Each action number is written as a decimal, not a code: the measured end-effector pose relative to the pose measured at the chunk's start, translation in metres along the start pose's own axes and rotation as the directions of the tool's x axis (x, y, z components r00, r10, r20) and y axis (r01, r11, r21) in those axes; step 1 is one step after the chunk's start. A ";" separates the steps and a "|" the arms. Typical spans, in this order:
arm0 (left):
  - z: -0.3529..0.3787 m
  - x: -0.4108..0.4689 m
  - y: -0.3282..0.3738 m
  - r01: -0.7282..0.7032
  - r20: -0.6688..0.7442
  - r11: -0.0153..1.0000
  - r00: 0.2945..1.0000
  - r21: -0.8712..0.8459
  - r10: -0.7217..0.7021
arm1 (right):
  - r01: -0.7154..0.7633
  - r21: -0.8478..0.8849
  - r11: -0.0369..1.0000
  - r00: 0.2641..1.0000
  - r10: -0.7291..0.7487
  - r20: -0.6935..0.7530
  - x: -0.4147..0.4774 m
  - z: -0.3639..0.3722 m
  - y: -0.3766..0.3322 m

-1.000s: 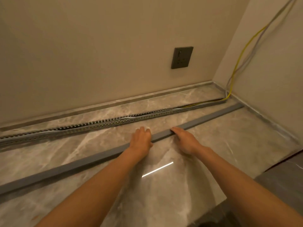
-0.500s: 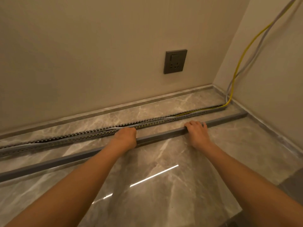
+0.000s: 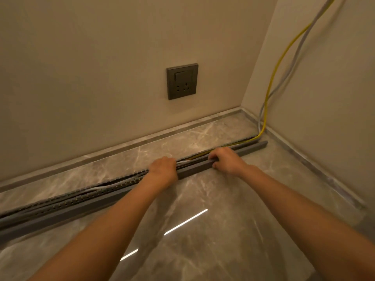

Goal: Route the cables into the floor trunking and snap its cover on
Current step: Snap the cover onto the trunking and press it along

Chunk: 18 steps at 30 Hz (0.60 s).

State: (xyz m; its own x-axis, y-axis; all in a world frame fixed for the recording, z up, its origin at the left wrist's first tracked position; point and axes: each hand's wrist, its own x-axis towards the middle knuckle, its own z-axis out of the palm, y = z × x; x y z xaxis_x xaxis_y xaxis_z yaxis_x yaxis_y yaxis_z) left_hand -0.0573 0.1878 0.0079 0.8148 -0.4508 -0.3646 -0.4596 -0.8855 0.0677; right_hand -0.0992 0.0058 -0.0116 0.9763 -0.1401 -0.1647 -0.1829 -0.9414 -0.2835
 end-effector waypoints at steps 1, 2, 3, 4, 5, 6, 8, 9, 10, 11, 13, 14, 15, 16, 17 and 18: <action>-0.002 0.004 0.005 0.007 0.030 1.000 1.000 0.030 -0.008 | -0.023 -0.047 0.999 1.000 0.022 -0.012 0.002 -0.006 0.018; -0.004 0.009 0.015 0.012 0.045 0.999 0.999 0.051 -0.014 | -0.037 -0.091 0.995 0.999 0.035 -0.019 0.004 -0.012 0.037; -0.006 0.015 0.027 0.008 0.052 0.998 0.999 0.063 -0.011 | -0.045 -0.112 0.993 0.999 0.043 -0.019 0.006 -0.018 0.053; -0.008 0.019 0.036 -0.003 0.043 0.998 0.999 0.063 0.000 | -0.043 -0.113 0.993 0.999 0.042 -0.011 0.009 -0.022 0.063; -0.010 0.026 0.052 -0.011 0.026 0.998 1.000 0.055 0.010 | -0.025 -0.100 0.995 1.000 0.026 0.006 0.012 -0.026 0.073; -0.011 0.034 0.070 -0.020 0.009 0.999 1.000 0.045 0.019 | 0.011 -0.081 0.997 1.000 -0.009 0.024 0.015 -0.029 0.083; -0.013 0.046 0.105 -0.051 -0.044 0.998 0.998 0.039 0.052 | 0.103 -0.008 0.995 0.994 -0.103 0.030 0.020 -0.032 0.095; -0.014 0.053 0.127 -0.069 -0.070 0.997 0.995 0.039 0.071 | 0.147 0.044 0.988 0.989 -0.148 0.019 0.022 -0.037 0.107; -0.013 0.058 0.138 -0.100 -0.095 0.994 0.990 0.042 0.103 | 0.170 0.098 0.980 0.985 -0.170 -0.008 0.022 -0.038 0.111; -0.014 0.063 0.149 -0.129 -0.121 0.990 0.984 0.048 0.134 | 0.169 0.150 0.974 0.985 -0.165 -0.040 0.024 -0.042 0.118; -0.017 0.074 0.169 -0.163 -0.163 0.985 0.972 0.061 0.171 | 0.147 0.207 0.967 0.985 -0.123 -0.124 0.030 -0.052 0.144; -0.018 0.078 0.178 -0.172 -0.171 0.983 0.969 0.066 0.181 | 0.135 0.207 0.969 0.982 -0.103 -0.158 0.034 -0.056 0.158; -0.019 0.083 0.185 -0.174 -0.165 0.982 0.969 0.071 0.184 | 0.136 0.193 0.972 0.979 -0.103 -0.175 0.038 -0.059 0.171; -0.019 0.086 0.190 -0.166 -0.148 0.984 0.973 0.067 0.174 | 0.153 0.175 0.973 0.978 -0.124 -0.167 0.042 -0.061 0.179; -0.018 0.088 0.195 -0.151 -0.128 0.986 0.979 0.063 0.158 | 0.174 0.156 0.972 0.978 -0.152 -0.141 0.045 -0.061 0.185; -0.017 0.090 0.199 -0.132 -0.118 0.989 0.983 0.073 0.140 | 0.195 0.134 0.972 0.976 -0.180 -0.119 0.047 -0.060 0.189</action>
State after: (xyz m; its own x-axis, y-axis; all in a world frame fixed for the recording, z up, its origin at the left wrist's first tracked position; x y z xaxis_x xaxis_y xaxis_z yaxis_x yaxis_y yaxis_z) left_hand -0.0691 -0.0311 0.0044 0.7785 -0.5804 -0.2389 -0.5877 -0.8077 0.0471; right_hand -0.0810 -0.1967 -0.0160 1.0000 -0.0037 0.0024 -0.0023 -0.9008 -0.4342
